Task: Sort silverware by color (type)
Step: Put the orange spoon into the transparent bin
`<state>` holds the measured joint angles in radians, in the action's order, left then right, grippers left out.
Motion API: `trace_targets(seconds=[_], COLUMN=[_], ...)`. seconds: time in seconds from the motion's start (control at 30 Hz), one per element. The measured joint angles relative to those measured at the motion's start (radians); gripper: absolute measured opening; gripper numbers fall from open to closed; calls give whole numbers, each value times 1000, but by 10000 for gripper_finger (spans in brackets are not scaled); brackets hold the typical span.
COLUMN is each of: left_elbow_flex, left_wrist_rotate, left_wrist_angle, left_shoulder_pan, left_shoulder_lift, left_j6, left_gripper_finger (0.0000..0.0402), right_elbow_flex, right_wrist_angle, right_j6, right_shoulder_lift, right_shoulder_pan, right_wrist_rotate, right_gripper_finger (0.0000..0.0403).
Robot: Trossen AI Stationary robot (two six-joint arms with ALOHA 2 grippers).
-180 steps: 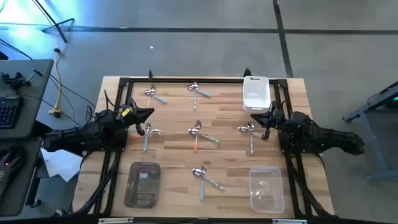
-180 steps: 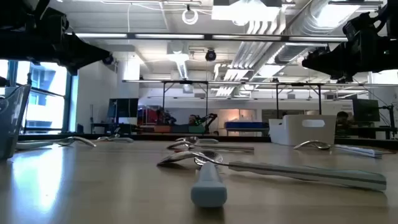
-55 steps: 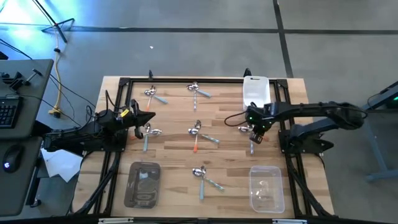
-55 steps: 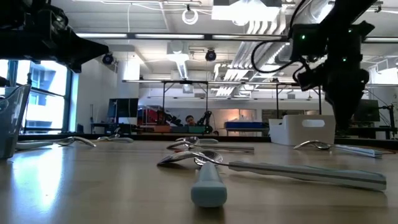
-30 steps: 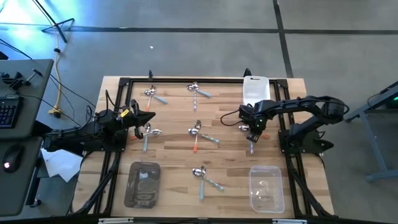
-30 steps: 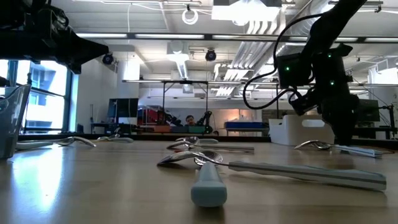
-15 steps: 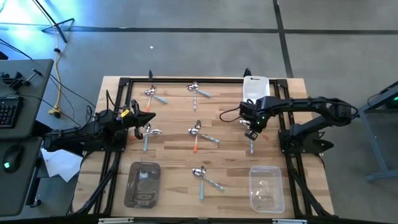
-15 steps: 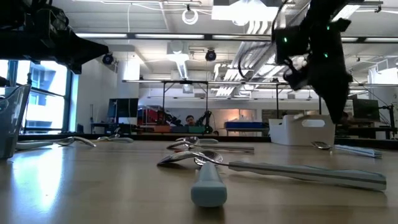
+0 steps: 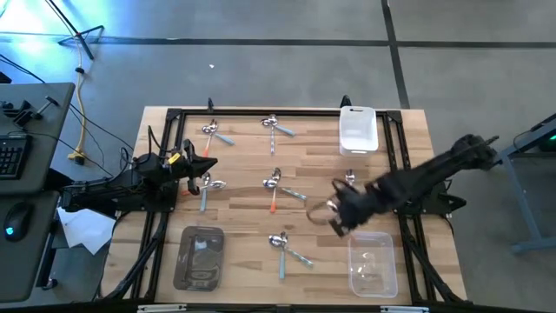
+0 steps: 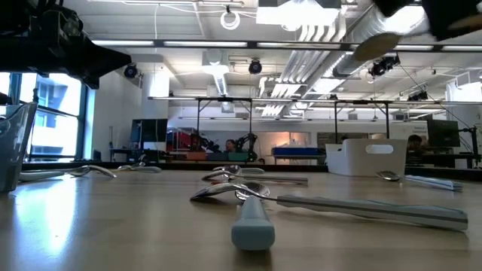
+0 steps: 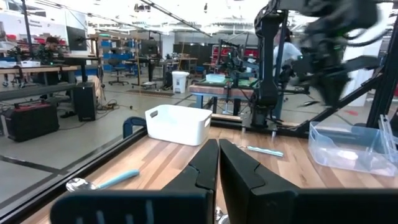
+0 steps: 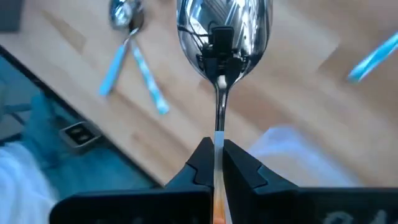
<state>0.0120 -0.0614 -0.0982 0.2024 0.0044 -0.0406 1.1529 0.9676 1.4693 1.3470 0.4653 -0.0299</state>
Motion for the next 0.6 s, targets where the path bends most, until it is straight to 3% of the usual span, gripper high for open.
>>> trace_targets(seconds=[0.13, 0.3, 0.6], left_elbow_flex=[0, 0, 0], left_wrist_rotate=[28, 39, 39], left_wrist_angle=[3, 5, 5], left_shoulder_pan=[0, 0, 0], left_shoulder_lift=[2, 2, 2], left_j6=[0, -7, -3], left_gripper_finger=[5, 5, 5], right_elbow_flex=[18, 18, 17], right_wrist_angle=[19, 18, -2], right_j6=[276, 489, 590], right_shoulder_lift=[48, 130, 263], right_shoulder_pan=[159, 270, 324], right_wrist_rotate=[22, -20, -149], right_gripper_finger=[3, 3, 3])
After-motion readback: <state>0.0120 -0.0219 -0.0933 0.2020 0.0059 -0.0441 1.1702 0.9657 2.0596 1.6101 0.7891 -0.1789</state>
